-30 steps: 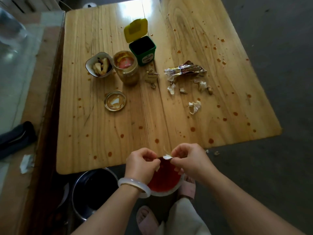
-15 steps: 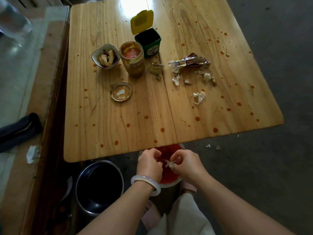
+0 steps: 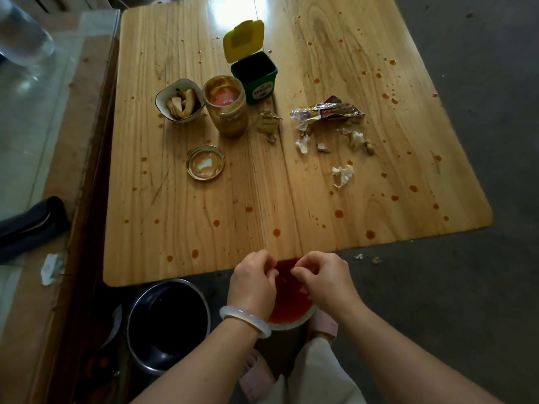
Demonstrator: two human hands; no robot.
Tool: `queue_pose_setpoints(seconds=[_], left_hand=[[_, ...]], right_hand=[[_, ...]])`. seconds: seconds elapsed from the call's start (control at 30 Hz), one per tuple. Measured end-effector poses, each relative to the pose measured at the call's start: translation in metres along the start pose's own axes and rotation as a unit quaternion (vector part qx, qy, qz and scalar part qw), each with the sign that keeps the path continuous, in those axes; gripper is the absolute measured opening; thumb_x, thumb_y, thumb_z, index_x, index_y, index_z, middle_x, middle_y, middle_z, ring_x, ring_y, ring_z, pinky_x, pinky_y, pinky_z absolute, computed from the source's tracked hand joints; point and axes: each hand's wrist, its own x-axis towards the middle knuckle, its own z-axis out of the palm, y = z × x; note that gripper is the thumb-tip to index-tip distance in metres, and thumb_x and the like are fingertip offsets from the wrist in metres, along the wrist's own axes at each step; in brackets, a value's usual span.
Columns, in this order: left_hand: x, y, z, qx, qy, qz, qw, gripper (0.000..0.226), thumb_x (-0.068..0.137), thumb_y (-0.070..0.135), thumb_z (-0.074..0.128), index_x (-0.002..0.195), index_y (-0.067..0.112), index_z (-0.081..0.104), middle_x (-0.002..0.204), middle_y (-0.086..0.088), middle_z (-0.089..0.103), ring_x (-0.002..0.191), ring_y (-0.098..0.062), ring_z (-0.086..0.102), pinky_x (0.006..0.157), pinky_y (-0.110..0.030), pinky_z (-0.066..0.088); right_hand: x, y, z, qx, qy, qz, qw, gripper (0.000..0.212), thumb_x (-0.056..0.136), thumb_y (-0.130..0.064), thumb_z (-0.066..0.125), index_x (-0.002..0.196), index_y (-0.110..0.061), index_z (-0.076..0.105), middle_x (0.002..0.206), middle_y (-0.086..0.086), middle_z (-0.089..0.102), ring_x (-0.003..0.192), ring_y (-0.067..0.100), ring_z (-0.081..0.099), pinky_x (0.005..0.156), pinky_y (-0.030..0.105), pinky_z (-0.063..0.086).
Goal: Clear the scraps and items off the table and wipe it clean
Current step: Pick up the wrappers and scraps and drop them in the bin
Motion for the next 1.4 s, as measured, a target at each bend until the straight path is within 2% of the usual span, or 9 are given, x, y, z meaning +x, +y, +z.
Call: queue_pose_setpoints(seconds=[0.1, 0.27, 0.4, 0.5, 0.57, 0.73, 0.97, 1.17, 1.4], left_hand=[[0.014, 0.016, -0.002, -0.007, 0.021, 0.042, 0.999, 0.018, 0.087, 0.009, 0.058, 0.094, 0.026, 0.057, 0.094, 0.013, 0.051, 0.085, -0.002, 0.052, 0.07, -0.015, 0.045], [0.051, 0.044, -0.005, 0.041, 0.035, 0.076, 0.996, 0.031, 0.085, 0.013, 0.063, 0.111, 0.029, 0.056, 0.111, 0.015, 0.046, 0.101, -0.002, 0.046, 0.08, -0.017, 0.043], [0.089, 0.071, -0.004, 0.086, 0.028, 0.081, 0.993, 0.041, 0.085, 0.019, 0.064, 0.122, 0.029, 0.052, 0.125, 0.011, 0.042, 0.115, -0.007, 0.04, 0.088, -0.017, 0.037], [0.12, 0.094, -0.002, 0.11, 0.033, 0.084, 0.99, 0.049, 0.085, 0.021, 0.064, 0.129, 0.031, 0.047, 0.131, 0.01, 0.039, 0.12, -0.01, 0.038, 0.095, -0.021, 0.036], [0.141, 0.109, 0.001, 0.118, 0.035, 0.083, 0.989, 0.053, 0.085, 0.02, 0.065, 0.132, 0.031, 0.045, 0.133, 0.009, 0.039, 0.121, -0.013, 0.037, 0.097, -0.024, 0.037], [0.182, 0.135, 0.017, 0.14, 0.029, 0.077, 0.987, 0.054, 0.088, 0.015, 0.06, 0.135, 0.032, 0.043, 0.141, 0.006, 0.035, 0.126, -0.017, 0.034, 0.097, -0.03, 0.039], [0.204, 0.149, 0.036, 0.219, -0.012, 0.102, 0.97, 0.052, 0.09, 0.017, 0.054, 0.137, 0.034, 0.04, 0.148, -0.004, 0.024, 0.132, -0.022, 0.028, 0.104, -0.035, 0.034], [0.214, 0.153, 0.049, 0.2, 0.02, 0.147, 0.969, 0.021, 0.092, 0.015, 0.05, 0.109, 0.02, 0.062, 0.123, 0.0, 0.041, 0.108, -0.017, 0.041, 0.085, -0.029, 0.046], [0.213, 0.152, 0.051, 0.191, 0.007, 0.15, 0.97, 0.02, 0.094, 0.014, 0.045, 0.098, 0.012, 0.065, 0.102, 0.0, 0.054, 0.093, -0.018, 0.048, 0.079, -0.031, 0.047]], right_hand=[[0.012, -0.007, -0.009, 0.011, 0.02, -0.028, 0.999, 0.016, 0.092, -0.017, 0.066, 0.085, -0.032, 0.067, 0.09, -0.009, 0.066, 0.087, 0.009, 0.065, 0.08, 0.038, 0.06], [0.042, -0.021, -0.041, -0.006, 0.093, -0.082, 0.992, 0.024, 0.089, -0.013, 0.069, 0.107, -0.028, 0.062, 0.106, -0.009, 0.056, 0.091, 0.005, 0.058, 0.071, 0.019, 0.053], [0.075, -0.031, -0.071, -0.038, 0.15, -0.091, 0.984, 0.043, 0.088, -0.012, 0.07, 0.125, -0.027, 0.055, 0.117, -0.007, 0.044, 0.096, 0.011, 0.057, 0.079, 0.025, 0.054], [0.101, -0.037, -0.09, -0.056, 0.161, -0.087, 0.981, 0.048, 0.089, -0.011, 0.069, 0.13, -0.029, 0.052, 0.118, -0.006, 0.036, 0.096, 0.01, 0.053, 0.076, 0.02, 0.049], [0.118, -0.04, -0.098, -0.087, 0.169, -0.084, 0.978, 0.049, 0.09, -0.011, 0.066, 0.132, -0.031, 0.051, 0.122, -0.004, 0.034, 0.106, 0.011, 0.046, 0.081, 0.021, 0.047], [0.143, -0.045, -0.107, -0.175, 0.137, -0.093, 0.971, 0.051, 0.093, -0.01, 0.057, 0.135, -0.037, 0.05, 0.137, -0.002, 0.03, 0.127, 0.017, 0.033, 0.092, 0.03, 0.049], [0.146, -0.05, -0.112, -0.259, 0.069, -0.152, 0.951, 0.036, 0.097, -0.011, 0.05, 0.126, -0.03, 0.059, 0.141, -0.003, 0.035, 0.126, 0.018, 0.032, 0.095, 0.031, 0.049], [0.156, -0.038, -0.116, -0.24, 0.082, -0.195, 0.947, 0.023, 0.094, -0.004, 0.053, 0.106, -0.012, 0.071, 0.113, 0.0, 0.056, 0.103, 0.019, 0.049, 0.089, 0.035, 0.052], [0.163, -0.035, -0.124, -0.218, 0.101, -0.194, 0.951, 0.017, 0.092, -0.006, 0.058, 0.1, -0.01, 0.073, 0.104, 0.001, 0.061, 0.099, 0.019, 0.054, 0.091, 0.031, 0.05]])
